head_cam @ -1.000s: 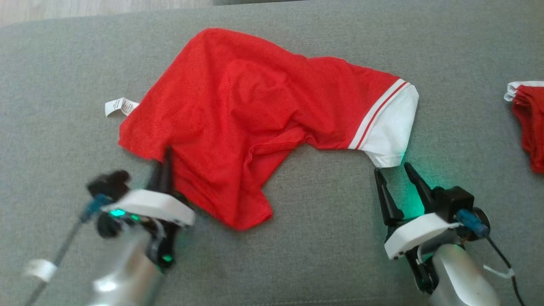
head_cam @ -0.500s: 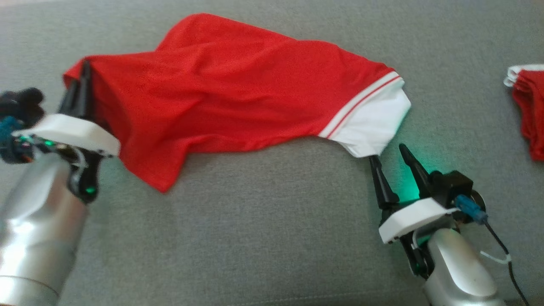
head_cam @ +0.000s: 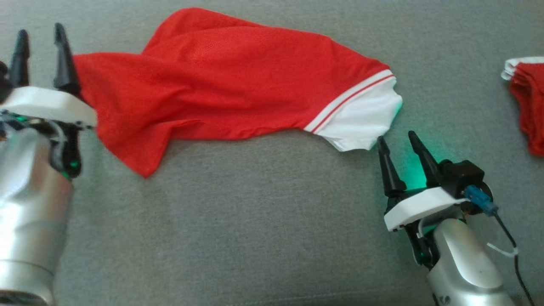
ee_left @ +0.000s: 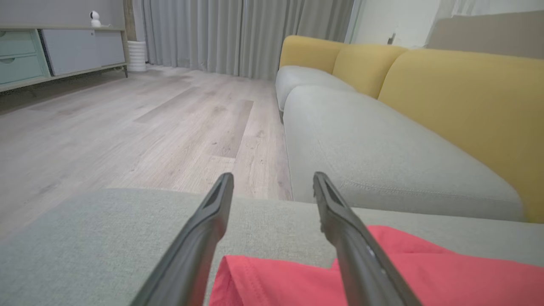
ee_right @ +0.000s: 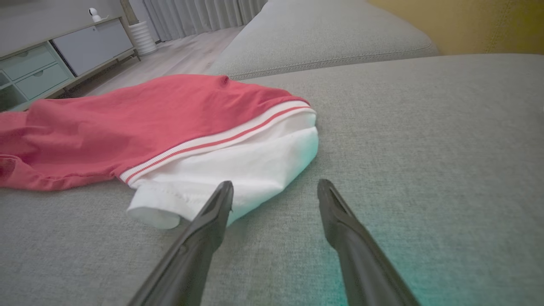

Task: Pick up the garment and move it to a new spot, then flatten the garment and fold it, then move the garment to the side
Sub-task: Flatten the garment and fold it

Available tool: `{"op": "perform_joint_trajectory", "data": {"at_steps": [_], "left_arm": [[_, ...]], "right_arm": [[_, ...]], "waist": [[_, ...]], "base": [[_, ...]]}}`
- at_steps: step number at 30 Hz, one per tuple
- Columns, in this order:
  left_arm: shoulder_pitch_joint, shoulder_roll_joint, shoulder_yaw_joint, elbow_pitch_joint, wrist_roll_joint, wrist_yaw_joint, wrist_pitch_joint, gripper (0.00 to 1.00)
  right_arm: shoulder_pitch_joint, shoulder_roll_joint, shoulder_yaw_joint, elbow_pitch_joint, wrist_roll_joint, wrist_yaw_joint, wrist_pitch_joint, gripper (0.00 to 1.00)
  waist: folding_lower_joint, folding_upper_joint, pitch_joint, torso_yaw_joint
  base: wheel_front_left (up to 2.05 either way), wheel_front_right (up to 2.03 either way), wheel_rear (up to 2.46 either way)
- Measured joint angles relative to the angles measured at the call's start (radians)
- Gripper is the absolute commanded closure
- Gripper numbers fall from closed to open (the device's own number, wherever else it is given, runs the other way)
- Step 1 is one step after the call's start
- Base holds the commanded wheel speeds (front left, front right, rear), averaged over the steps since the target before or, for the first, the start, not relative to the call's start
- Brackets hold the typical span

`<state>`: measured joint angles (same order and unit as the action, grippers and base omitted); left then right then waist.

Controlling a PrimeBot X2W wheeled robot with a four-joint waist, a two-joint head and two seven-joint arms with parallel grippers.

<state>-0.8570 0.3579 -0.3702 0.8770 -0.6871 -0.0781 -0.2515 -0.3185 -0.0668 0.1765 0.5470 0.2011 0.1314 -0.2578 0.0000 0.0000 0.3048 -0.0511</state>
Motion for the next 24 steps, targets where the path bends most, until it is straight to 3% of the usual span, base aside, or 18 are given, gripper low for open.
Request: {"op": "perform_joint_trajectory", "data": {"at_steps": [6, 15, 24], "left_arm": [[0.19, -0.122, 0.122, -0.175, 0.096, 0.007, -0.004, 0.0], [0.386, -0.264, 0.27, -0.308, 0.192, -0.031, -0.004, 0.0], [0.499, -0.31, 0.306, -0.37, 0.221, -0.047, -0.004, 0.0]], "right_arm": [[0.0, 0.001, -0.005, 0.037, -0.013, 0.0, 0.0, 0.0], [0.005, 0.002, 0.011, 0.098, -0.064, 0.0, 0.0, 0.0], [0.015, 0.0, 0.078, 0.095, -0.099, 0.0, 0.0, 0.0]], "waist": [[0.0, 0.0, -0.026, 0.047], [-0.0001, 0.0, -0.069, 0.111], [-0.0001, 0.0, -0.098, 0.147]], "base": [[0.0, 0.0, 0.0], [0.0, 0.0, 0.0], [0.0, 0.0, 0.0]]}}
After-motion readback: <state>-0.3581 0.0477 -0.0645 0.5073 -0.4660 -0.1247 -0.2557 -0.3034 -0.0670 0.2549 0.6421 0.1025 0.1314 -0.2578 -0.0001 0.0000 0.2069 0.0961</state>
